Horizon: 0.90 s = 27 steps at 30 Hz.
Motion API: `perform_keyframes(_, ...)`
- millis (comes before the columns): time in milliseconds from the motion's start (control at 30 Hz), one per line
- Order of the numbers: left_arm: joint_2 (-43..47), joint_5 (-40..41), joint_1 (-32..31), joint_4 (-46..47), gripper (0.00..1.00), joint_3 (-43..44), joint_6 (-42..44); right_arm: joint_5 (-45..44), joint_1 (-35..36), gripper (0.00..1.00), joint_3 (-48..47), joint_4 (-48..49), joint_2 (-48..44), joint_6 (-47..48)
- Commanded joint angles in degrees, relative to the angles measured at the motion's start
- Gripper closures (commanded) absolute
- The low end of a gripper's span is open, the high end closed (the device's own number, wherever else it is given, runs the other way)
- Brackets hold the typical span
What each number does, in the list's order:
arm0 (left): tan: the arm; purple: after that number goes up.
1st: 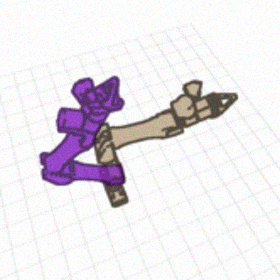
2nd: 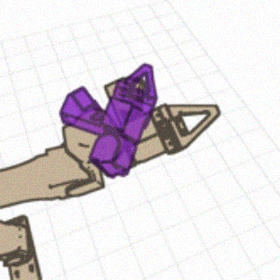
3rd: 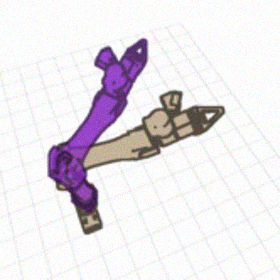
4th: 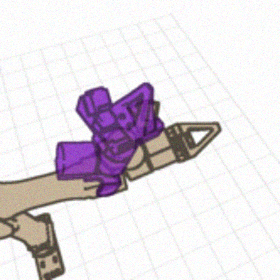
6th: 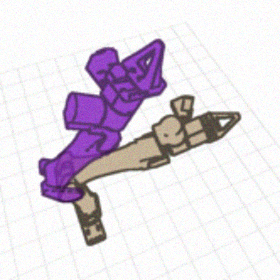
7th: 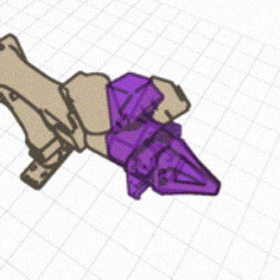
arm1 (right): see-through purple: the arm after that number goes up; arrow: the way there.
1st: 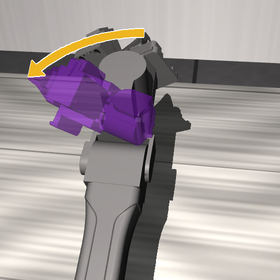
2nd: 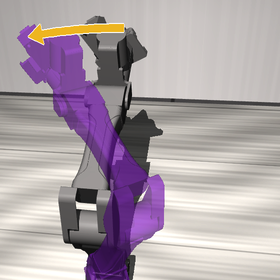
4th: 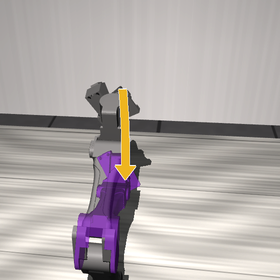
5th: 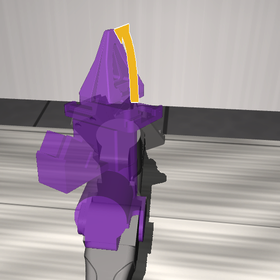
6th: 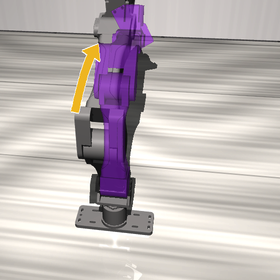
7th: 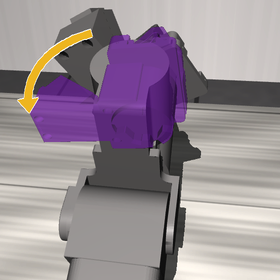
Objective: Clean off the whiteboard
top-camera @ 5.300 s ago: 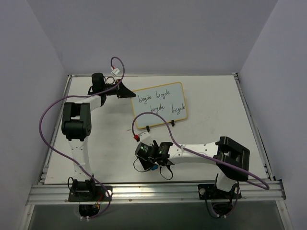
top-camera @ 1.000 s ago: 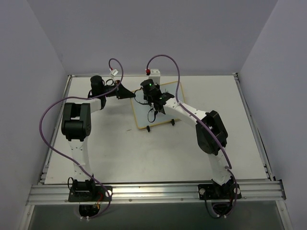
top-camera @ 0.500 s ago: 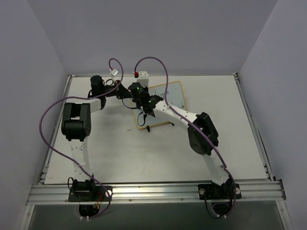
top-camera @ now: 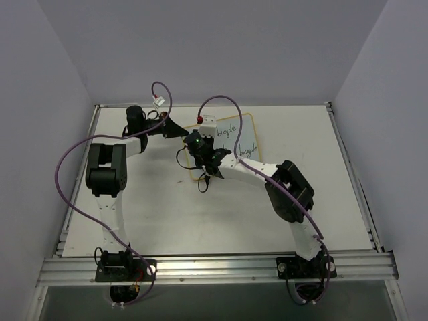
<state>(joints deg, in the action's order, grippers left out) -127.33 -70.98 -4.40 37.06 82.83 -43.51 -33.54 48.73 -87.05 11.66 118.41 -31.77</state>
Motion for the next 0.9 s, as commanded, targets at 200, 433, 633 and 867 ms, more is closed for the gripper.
perform_keyframes(200, 1.2, -4.1, -0.4, 3.6, 0.98, -0.5, 3.0, 1.9, -8.2, 1.00, 11.1, -2.4, -2.9, -0.1)
perform_keyframes(433, 1.3, -4.3, -0.7, 3.7, 0.98, -0.5, 3.0, 3.9, -11.1, 1.00, 9.3, -2.6, -4.0, 2.5)
perform_keyframes(633, 1.3, -4.3, -1.0, 3.7, 0.98, -0.6, 3.0, 7.0, -8.8, 1.00, 3.3, -2.1, -3.5, 2.5)
perform_keyframes(867, 1.6, -4.4, -1.0, 3.7, 0.98, -0.7, 3.2, 4.6, -8.9, 1.00, 1.1, -1.0, -2.4, 5.1)
